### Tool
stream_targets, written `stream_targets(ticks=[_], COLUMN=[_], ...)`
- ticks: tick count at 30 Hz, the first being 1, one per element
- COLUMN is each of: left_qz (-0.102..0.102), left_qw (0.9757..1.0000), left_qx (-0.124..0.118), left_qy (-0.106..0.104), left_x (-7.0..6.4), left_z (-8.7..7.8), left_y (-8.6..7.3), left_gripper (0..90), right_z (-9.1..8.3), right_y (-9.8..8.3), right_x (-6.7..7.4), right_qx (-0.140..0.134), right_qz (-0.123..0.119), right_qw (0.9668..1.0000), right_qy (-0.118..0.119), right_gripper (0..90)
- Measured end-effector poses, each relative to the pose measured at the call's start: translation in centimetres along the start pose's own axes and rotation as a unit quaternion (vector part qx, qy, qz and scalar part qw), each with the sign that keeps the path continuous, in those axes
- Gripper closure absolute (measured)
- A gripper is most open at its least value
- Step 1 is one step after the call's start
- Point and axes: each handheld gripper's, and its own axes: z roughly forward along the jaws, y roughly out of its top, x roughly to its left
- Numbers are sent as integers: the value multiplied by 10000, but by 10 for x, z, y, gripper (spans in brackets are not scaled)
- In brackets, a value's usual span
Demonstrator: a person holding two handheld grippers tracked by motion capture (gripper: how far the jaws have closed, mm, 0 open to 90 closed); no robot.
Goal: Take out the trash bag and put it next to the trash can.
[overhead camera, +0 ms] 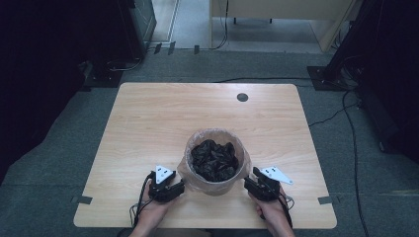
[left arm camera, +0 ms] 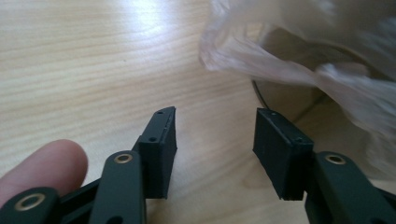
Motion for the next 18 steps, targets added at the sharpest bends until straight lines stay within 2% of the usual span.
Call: stream_targets(ticks=[3, 5, 6, 7, 8, 12, 15, 18], left_qz=[-11, 90, 318, 318, 478, 501, 492, 644], left_qw=[10000, 9999, 9991, 9991, 9978, 9967, 9956, 9935], left_qx=[-43, -94, -157, -157, -237, -428, -618, -830], left_qy=[53, 92, 248, 248, 396, 475, 505, 441], left_x=[3, 2, -1, -1, -6, -9, -10, -16], left_z=[4, 6, 7, 7, 8, 10, 10, 6], left_y=[3, 4, 5, 5, 6, 13, 16, 18], left_gripper=[453, 410, 379, 368, 361, 353, 410, 561], right_z=[2, 4, 5, 6, 6, 10, 11, 8], right_y=[0, 1, 2, 2, 2, 4, 7, 9], right_x=[3, 6, 8, 8, 9, 11, 12, 14], right_qx=[-29, -71, -96, -107, -127, -218, -256, -309], right_qz=[-86, -169, -182, -162, -144, -136, -98, -160], right_qw=[9999, 9997, 9996, 9996, 9995, 9993, 9990, 9986], right_qy=[44, 135, 189, 220, 262, 278, 352, 391], right_gripper=[595, 644, 685, 698, 703, 770, 829, 860])
